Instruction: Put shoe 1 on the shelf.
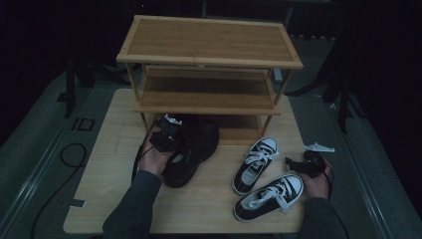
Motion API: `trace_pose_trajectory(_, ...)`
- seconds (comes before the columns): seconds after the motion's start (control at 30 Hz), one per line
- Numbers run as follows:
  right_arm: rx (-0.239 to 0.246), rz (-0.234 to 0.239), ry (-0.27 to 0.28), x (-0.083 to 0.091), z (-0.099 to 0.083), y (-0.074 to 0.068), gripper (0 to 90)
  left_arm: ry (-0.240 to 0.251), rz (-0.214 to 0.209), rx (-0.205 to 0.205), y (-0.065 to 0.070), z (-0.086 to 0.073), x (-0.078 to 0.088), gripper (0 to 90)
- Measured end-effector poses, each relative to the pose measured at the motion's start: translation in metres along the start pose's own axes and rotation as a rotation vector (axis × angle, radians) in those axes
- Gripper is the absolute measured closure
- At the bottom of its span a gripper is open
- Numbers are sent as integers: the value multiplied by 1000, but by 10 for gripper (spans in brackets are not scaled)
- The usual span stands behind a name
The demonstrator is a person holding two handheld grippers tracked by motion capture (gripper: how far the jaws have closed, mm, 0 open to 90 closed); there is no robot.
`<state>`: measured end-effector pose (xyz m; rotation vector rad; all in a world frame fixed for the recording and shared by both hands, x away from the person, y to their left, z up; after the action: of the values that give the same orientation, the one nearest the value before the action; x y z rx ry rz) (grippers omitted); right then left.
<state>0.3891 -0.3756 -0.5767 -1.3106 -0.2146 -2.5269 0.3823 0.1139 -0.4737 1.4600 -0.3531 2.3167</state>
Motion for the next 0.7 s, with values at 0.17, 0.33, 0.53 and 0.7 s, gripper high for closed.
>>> trace_pose_trajectory(0.17, 0, 0, 0, 0, 0, 0, 149, -5, 43, 22, 5, 6, -7, 849)
trace_pose_trajectory(0.33, 0, 0, 0, 0, 0, 0, 149, 2, 75, 52, 8, 10, -14, 849)
trace_pose_trajectory(0.53, 0, 0, 0, 0, 0, 0, 149, 17, 114, 97, 12, 15, -16, 849)
trace_pose_trajectory(0.7, 0, 0, 0, 0, 0, 0, 149, 20, 128, 117, 16, 19, -21, 848)
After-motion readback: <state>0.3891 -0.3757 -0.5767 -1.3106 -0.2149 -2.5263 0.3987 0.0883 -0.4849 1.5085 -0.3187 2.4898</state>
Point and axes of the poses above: each handheld gripper's, and its own axes: x roughly backward along the jaws, z roughly out of its top, y roughly to its right, the point moved 1 cm from there along -x, roughly forward along the jaws, and after that the axes turned 12 degrees about -y, right-handed, at the moved point
